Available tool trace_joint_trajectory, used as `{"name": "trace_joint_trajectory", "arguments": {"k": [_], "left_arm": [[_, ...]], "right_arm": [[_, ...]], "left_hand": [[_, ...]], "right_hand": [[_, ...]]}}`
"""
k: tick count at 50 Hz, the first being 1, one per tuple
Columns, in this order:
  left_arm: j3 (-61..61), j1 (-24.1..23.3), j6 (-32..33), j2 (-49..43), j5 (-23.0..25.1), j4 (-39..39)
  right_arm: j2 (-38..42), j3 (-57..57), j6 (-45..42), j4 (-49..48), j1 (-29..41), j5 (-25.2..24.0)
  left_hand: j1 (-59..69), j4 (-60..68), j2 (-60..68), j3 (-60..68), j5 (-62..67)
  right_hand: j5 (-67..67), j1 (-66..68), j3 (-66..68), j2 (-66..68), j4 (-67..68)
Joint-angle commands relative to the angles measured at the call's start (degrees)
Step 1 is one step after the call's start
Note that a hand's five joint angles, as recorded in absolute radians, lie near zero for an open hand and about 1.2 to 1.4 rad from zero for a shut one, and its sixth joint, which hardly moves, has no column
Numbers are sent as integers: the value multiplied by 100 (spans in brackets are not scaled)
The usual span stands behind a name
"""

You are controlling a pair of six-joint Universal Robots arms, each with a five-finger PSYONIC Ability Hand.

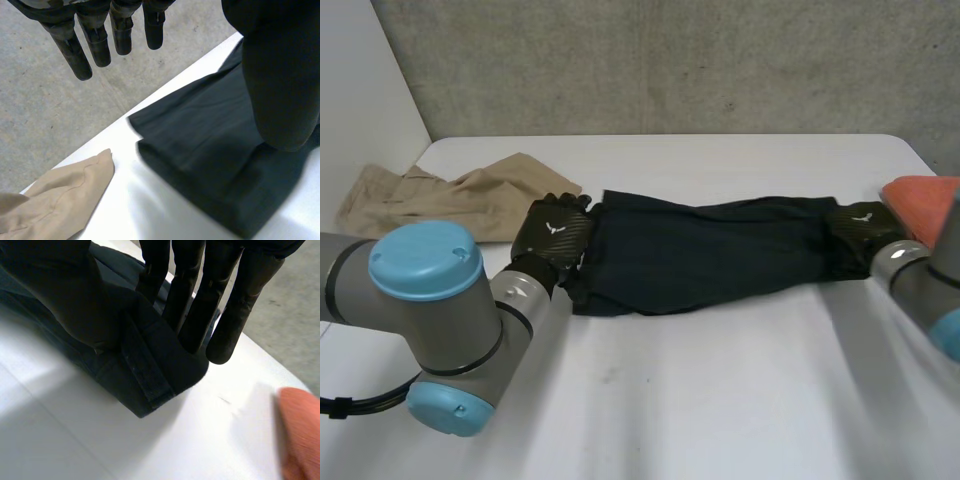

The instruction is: Fold the laundry.

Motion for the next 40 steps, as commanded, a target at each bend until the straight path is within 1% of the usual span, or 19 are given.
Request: {"name": "trace_joint_trajectory", "arguments": {"k": [1, 4, 6, 10, 11, 14, 15, 18, 19, 21, 22, 23, 25, 28, 34, 35, 36, 38, 40], "left_arm": [[-217, 40, -6, 326, 1, -29], [-279, 40, -6, 423, 9, -29], [-296, 40, -6, 449, 1, -20], [-296, 58, -6, 493, 1, -20], [-296, 58, -6, 502, 1, -20], [-296, 58, -6, 563, -8, -11], [-296, 58, -6, 581, -8, -11], [-296, 75, -6, 643, 1, -3], [-288, 84, -6, 643, 1, 6], [-288, 110, -6, 652, 1, 6], [-288, 137, -6, 660, 1, 6], [-288, 146, -6, 661, 1, 6], [-288, 154, -6, 661, 1, 6], [-288, 181, -6, 652, 9, 15], [-139, 216, -15, 599, 18, 24], [-43, 207, -6, 582, 18, 15], [-7, 207, -6, 581, 10, 15], [72, 172, -6, 581, 9, 15], [99, 154, -15, 573, 9, 15]], "right_arm": [[-686, 541, -1589, 384, -770, -61], [-766, 524, -2223, 358, -781, -17], [-827, 498, -2331, 358, -702, -52], [-1056, 287, -2490, 227, -9, -113], [-1074, 182, -2499, 113, 297, -218], [-1083, 103, -2560, -107, 712, -552], [-1056, 68, -2586, -256, 983, -849], [-969, 32, -2657, -459, 1398, -1316], [-829, 6, -2718, -581, 1651, -1614], [-609, -56, -2788, -661, 1908, -1905], [-364, -134, -2850, -670, 2187, -2046], [-249, -187, -2876, -644, 2321, -2108], [102, -319, -2938, -592, 2654, -2170], [402, -407, -2921, -504, 2822, -2118], [324, -425, -2658, -477, 2884, -1960], [289, -425, -2544, -486, 2850, -1899], [167, -434, -2256, -486, 2814, -1750], [-105, -425, -1606, -529, 2701, -1373], [-474, -434, -727, -547, 2464, -828]], "left_hand": [[-73, -180, -175, -231, -270], [-73, -180, -175, -231, -270], [-73, -180, -175, -231, -270], [-73, -180, -175, -231, -270], [-73, -180, -175, -231, -270], [-73, -180, -175, -231, -270], [-73, -180, -175, -231, -270], [-73, -180, -175, -231, -270], [-73, -180, -175, -231, -270], [-73, -180, -175, -231, -270], [-73, -180, -175, -231, -270], [-73, -180, -175, -231, -270], [-73, -180, -175, -231, -270], [-73, -180, -175, -231, -270], [-73, -180, -175, -231, -270], [-73, -180, -175, -231, -270], [-73, -180, -175, -231, -270], [-73, -180, -175, -231, -270], [-73, -180, -175, -231, -270]], "right_hand": [[1592, 2860, 1272, 1318, 1177], [1592, 2860, 1272, 1318, 1177], [1592, 2860, 1272, 1318, 1177], [1592, 2860, 1272, 1318, 1177], [1592, 2860, 1272, 1318, 1177], [1592, 2860, 1272, 1318, 1177], [1592, 2860, 1272, 1318, 1177], [1592, 2860, 1272, 1318, 1177], [1592, 2860, 1272, 1318, 1177], [1592, 2860, 1272, 1318, 1177], [1592, 2860, 1272, 1318, 1177], [1592, 2860, 1272, 1318, 1177], [1592, 2860, 1272, 1318, 1177], [1592, 2860, 1272, 1318, 1177], [1592, 2860, 1272, 1318, 1177], [765, 2033, 445, 492, 351], [-1924, -656, -2244, -2198, -2339], [-5408, -4140, -5728, -5682, -5823], [-5408, -4140, -5728, -5682, -5823]]}}
